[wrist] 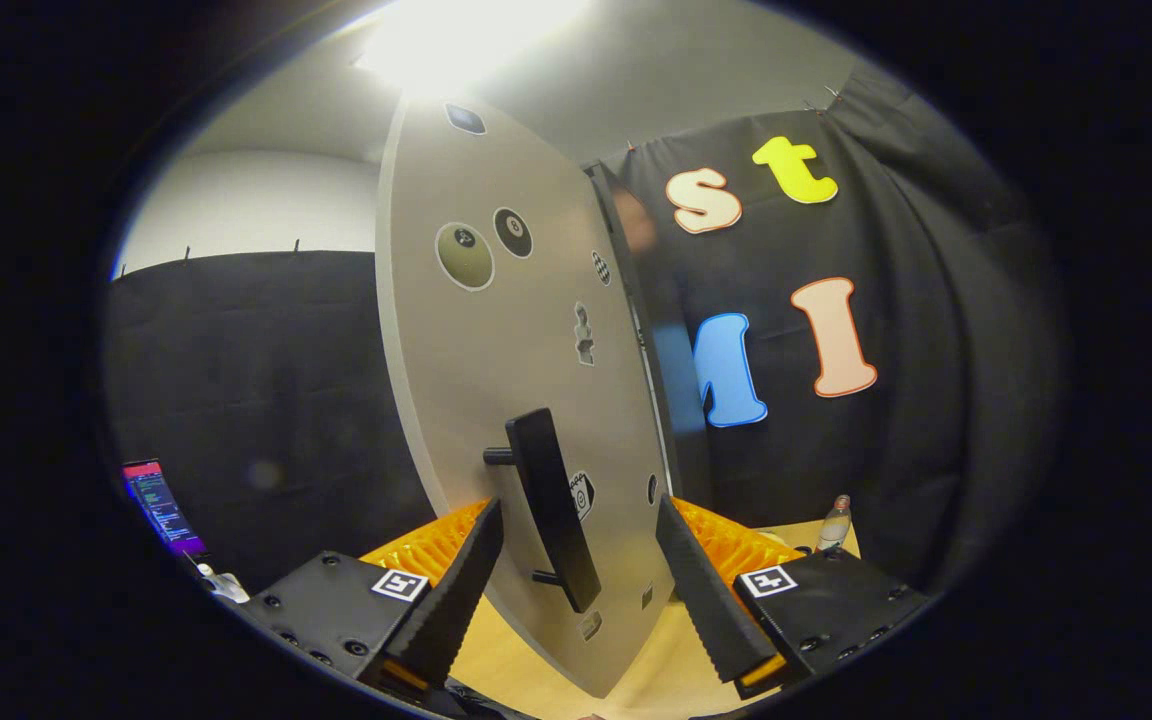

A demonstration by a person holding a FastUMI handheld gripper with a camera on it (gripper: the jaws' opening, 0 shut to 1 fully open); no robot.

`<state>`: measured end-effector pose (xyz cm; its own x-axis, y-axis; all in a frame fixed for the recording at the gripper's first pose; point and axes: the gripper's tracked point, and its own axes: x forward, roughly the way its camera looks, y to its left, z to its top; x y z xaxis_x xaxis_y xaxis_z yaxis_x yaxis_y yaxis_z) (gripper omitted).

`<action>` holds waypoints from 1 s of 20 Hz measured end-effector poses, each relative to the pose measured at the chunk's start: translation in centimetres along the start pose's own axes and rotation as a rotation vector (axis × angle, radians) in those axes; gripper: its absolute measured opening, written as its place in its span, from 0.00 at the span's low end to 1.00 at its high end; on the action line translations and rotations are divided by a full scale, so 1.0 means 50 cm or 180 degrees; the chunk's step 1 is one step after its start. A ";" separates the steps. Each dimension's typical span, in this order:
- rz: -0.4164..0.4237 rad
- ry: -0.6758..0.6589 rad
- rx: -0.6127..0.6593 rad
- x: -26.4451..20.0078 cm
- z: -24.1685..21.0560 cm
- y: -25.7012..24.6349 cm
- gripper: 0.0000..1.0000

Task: Open the shoe cabinet door, grab the shoes and put them into the shoe cabinet, then close the shoe cabinet door.

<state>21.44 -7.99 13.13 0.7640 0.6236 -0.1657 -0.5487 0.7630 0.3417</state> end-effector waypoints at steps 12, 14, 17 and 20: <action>0.0309 0.0053 -0.0225 0.098 -0.022 0.116 0.97; 0.0318 0.0052 -0.0242 0.117 -0.026 0.139 0.97; 0.0315 0.0059 -0.0237 0.157 -0.035 0.169 0.97; 0.0209 0.0006 -0.0227 0.197 -0.034 0.187 0.97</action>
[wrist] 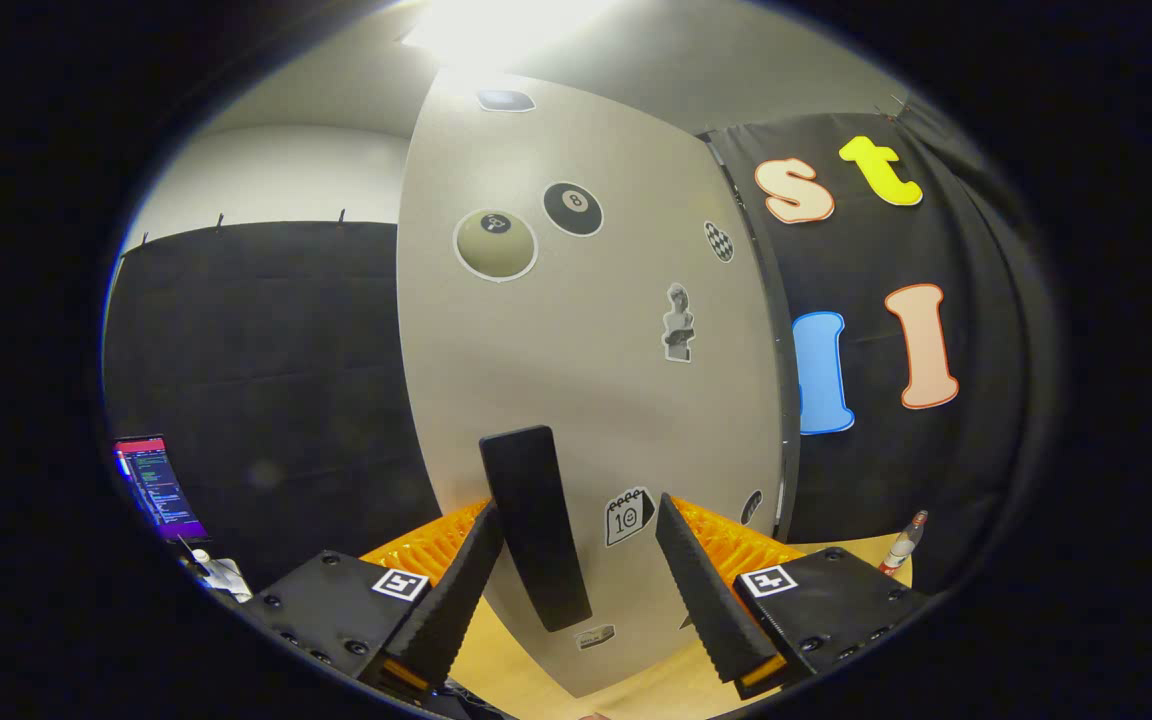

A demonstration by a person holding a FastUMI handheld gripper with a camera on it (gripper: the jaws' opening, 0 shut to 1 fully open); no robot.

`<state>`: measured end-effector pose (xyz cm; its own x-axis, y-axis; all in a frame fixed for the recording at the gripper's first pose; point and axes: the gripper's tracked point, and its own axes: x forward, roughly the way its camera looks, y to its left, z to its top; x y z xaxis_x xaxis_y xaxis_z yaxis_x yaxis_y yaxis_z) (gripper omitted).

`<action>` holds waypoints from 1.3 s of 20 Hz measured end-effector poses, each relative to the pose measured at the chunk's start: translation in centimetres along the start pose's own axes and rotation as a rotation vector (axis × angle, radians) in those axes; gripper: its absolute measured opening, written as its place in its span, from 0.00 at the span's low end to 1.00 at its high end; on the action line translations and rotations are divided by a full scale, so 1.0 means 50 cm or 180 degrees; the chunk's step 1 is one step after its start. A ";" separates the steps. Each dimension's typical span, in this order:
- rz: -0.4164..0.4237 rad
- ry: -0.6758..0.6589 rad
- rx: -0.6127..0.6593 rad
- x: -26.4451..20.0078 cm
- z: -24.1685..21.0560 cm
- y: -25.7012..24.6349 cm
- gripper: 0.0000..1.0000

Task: Open the shoe cabinet door, grab the shoes and put them into the shoe cabinet, then close the shoe cabinet door.

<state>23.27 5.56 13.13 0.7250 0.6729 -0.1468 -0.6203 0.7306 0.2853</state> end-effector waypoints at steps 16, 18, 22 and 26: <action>-0.0194 -0.0045 -0.0142 0.259 -0.019 0.116 0.97; -0.0235 -0.0064 -0.0177 0.275 -0.017 0.121 0.97; -0.0374 -0.0164 -0.0293 0.251 -0.001 0.098 0.97; -0.0785 -0.0228 -0.0579 0.159 0.020 0.016 0.97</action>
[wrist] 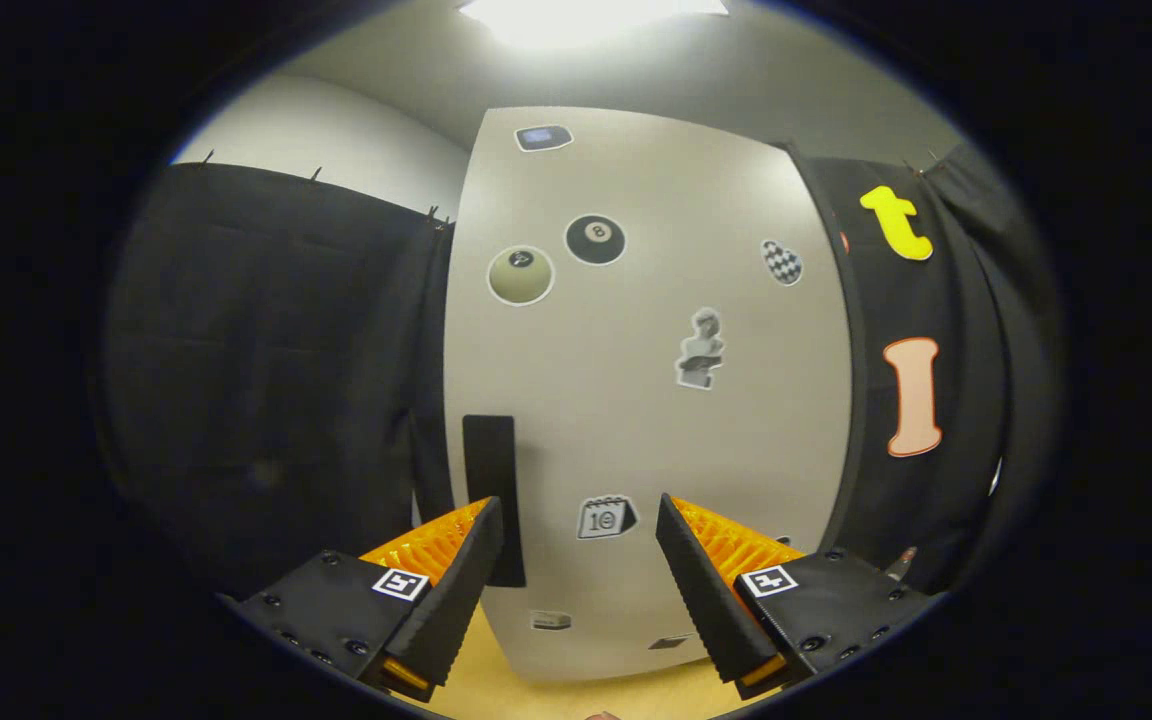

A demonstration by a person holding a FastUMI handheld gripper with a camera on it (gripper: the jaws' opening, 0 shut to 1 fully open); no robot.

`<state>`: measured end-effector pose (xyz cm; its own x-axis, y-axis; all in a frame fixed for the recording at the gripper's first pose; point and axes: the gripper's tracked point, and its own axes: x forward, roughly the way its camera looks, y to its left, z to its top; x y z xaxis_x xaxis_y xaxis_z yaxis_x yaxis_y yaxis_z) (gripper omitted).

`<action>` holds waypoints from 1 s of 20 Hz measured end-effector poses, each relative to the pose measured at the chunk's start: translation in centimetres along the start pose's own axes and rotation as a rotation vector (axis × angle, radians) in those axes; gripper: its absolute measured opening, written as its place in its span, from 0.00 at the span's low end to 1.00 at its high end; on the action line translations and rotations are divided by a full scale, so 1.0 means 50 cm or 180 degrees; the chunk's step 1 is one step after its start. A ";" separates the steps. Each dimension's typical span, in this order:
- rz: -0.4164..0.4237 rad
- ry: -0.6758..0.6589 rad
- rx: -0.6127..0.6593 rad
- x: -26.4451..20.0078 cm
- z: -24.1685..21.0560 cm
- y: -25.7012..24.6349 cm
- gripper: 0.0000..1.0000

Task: Open the shoe cabinet door, grab the shoes and put them into the shoe cabinet, then close the shoe cabinet door.

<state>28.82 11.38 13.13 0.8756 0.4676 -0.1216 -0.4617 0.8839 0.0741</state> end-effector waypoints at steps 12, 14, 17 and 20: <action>-0.0992 0.0003 0.0080 -0.234 -0.002 -0.308 0.98; -0.1131 0.0026 0.0091 -0.266 -0.013 -0.352 0.98; -0.1287 0.0058 0.0122 -0.305 -0.029 -0.402 0.98; -0.1398 0.0065 0.0105 -0.334 -0.035 -0.439 0.98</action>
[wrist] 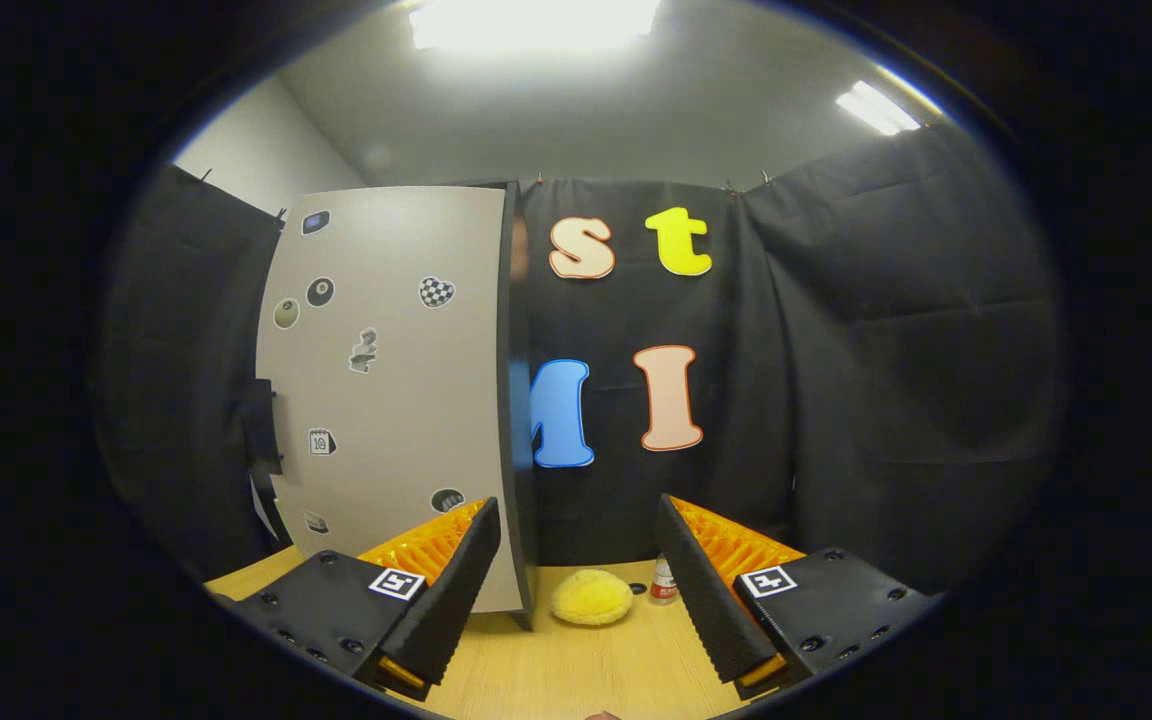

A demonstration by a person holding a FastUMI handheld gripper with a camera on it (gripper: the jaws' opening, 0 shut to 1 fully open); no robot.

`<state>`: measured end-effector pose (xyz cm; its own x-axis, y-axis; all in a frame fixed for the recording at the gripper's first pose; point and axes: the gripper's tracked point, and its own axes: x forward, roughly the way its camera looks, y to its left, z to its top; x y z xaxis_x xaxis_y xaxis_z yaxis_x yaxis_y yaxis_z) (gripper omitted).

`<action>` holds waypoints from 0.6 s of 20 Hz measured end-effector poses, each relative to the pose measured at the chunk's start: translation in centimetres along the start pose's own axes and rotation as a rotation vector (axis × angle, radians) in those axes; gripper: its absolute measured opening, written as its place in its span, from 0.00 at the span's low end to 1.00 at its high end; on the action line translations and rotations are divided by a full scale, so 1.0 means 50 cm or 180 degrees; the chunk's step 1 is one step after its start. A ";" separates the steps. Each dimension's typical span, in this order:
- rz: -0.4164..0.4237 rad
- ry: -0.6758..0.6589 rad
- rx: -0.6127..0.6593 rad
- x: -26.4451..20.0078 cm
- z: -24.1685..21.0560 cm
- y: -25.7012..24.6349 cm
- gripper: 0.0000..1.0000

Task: Open the shoe cabinet door, grab the shoes and put them into the shoe cabinet, then close the shoe cabinet door.

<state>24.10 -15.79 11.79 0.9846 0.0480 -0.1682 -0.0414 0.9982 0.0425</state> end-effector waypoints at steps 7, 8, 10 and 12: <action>-0.0018 -0.0006 0.0035 -0.020 -0.015 -0.050 0.98; -0.0024 -0.0008 0.0037 -0.020 -0.016 -0.051 0.98; -0.0032 -0.0022 0.0038 -0.021 -0.014 -0.054 0.98; -0.0034 -0.0053 0.0036 -0.026 -0.008 -0.055 0.98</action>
<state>22.87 -18.59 11.47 0.9876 0.0368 -0.1524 -0.0292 0.9982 0.0518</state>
